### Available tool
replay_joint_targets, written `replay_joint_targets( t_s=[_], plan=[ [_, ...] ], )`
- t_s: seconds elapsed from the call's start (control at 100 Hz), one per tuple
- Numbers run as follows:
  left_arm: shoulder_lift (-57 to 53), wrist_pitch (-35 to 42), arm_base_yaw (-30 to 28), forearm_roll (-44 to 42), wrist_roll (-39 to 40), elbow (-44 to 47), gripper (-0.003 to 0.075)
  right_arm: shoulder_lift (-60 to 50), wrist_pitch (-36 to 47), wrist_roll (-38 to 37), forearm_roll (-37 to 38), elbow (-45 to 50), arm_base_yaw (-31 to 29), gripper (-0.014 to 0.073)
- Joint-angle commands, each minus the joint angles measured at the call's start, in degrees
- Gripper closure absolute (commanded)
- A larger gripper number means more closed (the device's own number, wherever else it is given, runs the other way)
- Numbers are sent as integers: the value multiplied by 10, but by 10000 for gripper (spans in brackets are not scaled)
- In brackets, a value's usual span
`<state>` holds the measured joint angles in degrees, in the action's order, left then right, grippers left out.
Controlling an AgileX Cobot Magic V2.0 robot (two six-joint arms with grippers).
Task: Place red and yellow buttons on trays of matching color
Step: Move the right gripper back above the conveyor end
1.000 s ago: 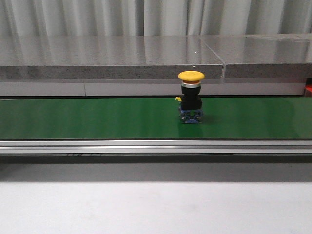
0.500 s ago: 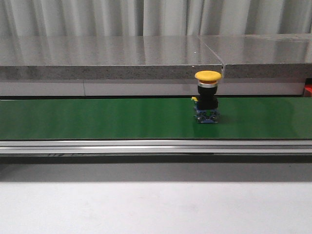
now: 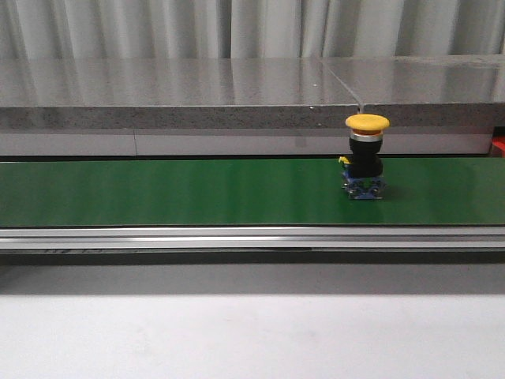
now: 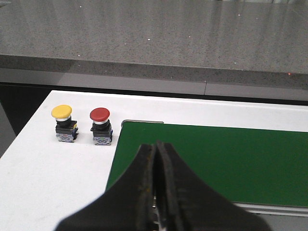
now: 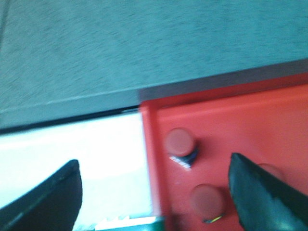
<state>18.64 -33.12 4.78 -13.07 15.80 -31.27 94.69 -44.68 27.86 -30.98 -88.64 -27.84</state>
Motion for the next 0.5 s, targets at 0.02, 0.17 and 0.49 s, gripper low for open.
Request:
replay_joint_targets(
  t_s=[0.02, 0.17, 0.49],
  plan=[
    [6, 42, 4, 0, 1, -15, 739, -65, 19, 27, -12, 37, 28, -20],
    [6, 42, 4, 0, 1, -15, 739, -115, 28, 45, -12, 110, 73, -20],
    [6, 42, 4, 0, 1, -15, 739, -154, 42, 113, -12, 213, 184, -20]
  ],
)
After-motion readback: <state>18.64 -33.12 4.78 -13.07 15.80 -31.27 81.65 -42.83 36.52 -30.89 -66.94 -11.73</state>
